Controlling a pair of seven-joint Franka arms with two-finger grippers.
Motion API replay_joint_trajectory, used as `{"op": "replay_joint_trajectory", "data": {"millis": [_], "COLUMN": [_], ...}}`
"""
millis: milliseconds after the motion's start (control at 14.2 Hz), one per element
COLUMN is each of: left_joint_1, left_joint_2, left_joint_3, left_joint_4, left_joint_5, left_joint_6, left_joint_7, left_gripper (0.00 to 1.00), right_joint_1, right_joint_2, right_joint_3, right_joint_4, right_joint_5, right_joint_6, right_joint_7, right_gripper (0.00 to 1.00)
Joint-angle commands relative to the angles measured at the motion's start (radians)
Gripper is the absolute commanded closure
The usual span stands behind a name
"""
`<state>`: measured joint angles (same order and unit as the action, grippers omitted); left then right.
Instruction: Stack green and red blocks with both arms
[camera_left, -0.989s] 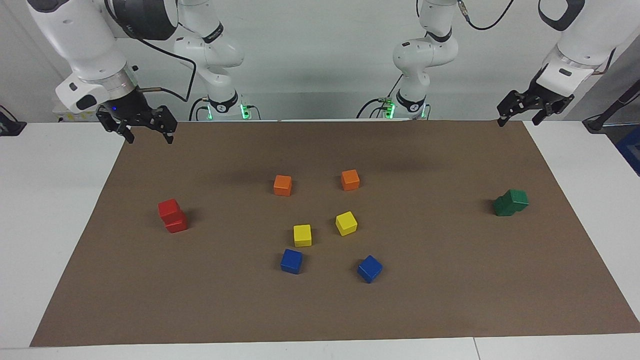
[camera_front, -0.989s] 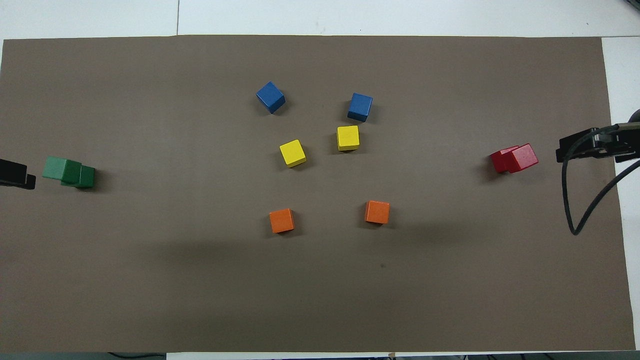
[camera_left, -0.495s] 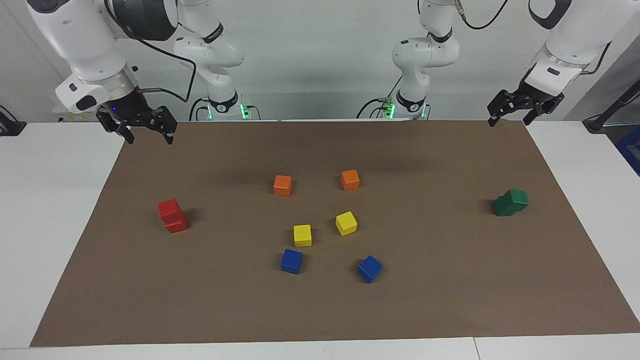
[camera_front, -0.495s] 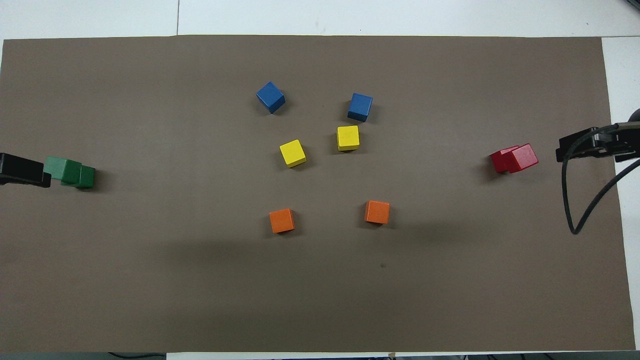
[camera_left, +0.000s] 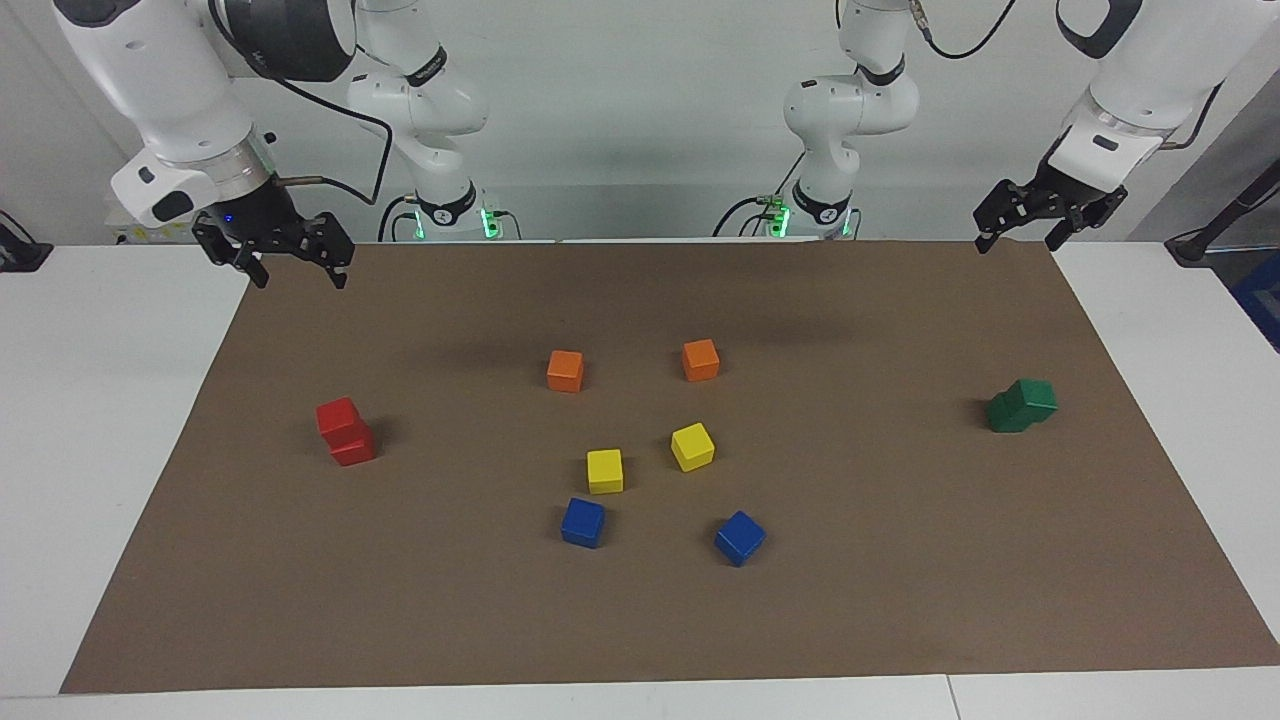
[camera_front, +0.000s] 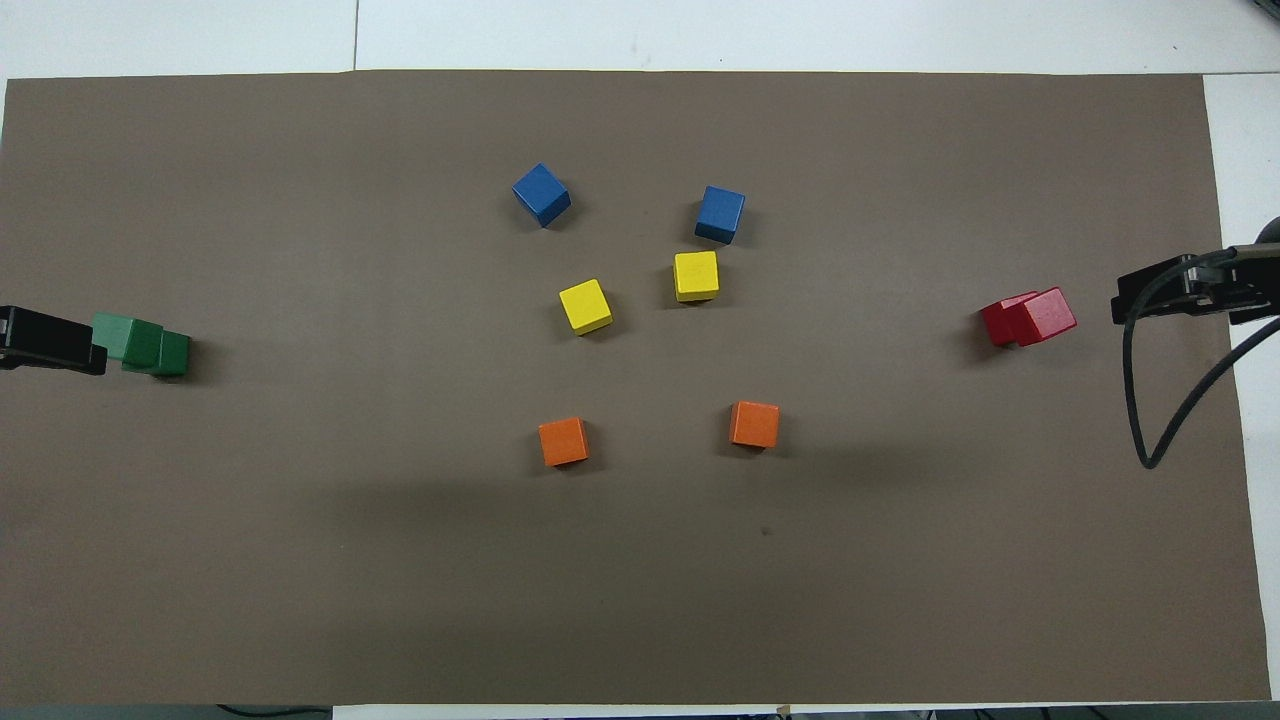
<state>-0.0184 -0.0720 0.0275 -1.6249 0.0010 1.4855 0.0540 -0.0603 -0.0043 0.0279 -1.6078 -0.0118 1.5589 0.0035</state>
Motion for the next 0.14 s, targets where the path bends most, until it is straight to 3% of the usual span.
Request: {"op": "replay_joint_trajectory", "data": {"millis": [0, 71], "left_joint_1": [-0.02, -0.018], "left_joint_2": [-0.002, -0.002], "left_joint_3": [0.015, 0.015], "left_joint_4": [0.008, 0.008], "left_joint_5": [-0.001, -0.001], "left_joint_6": [-0.007, -0.007], "left_joint_7": [-0.014, -0.014], "left_gripper": [0.0, 0.0], "right_joint_1": [-0.01, -0.01], "right_joint_2": [0.01, 0.01], "right_joint_3": [0.007, 0.007], "right_joint_4": [0.017, 0.017], "right_joint_5": [0.003, 0.003], "right_joint_6": [-0.014, -0.014], "right_joint_7": [0.004, 0.004], "right_gripper": [0.0, 0.0]}}
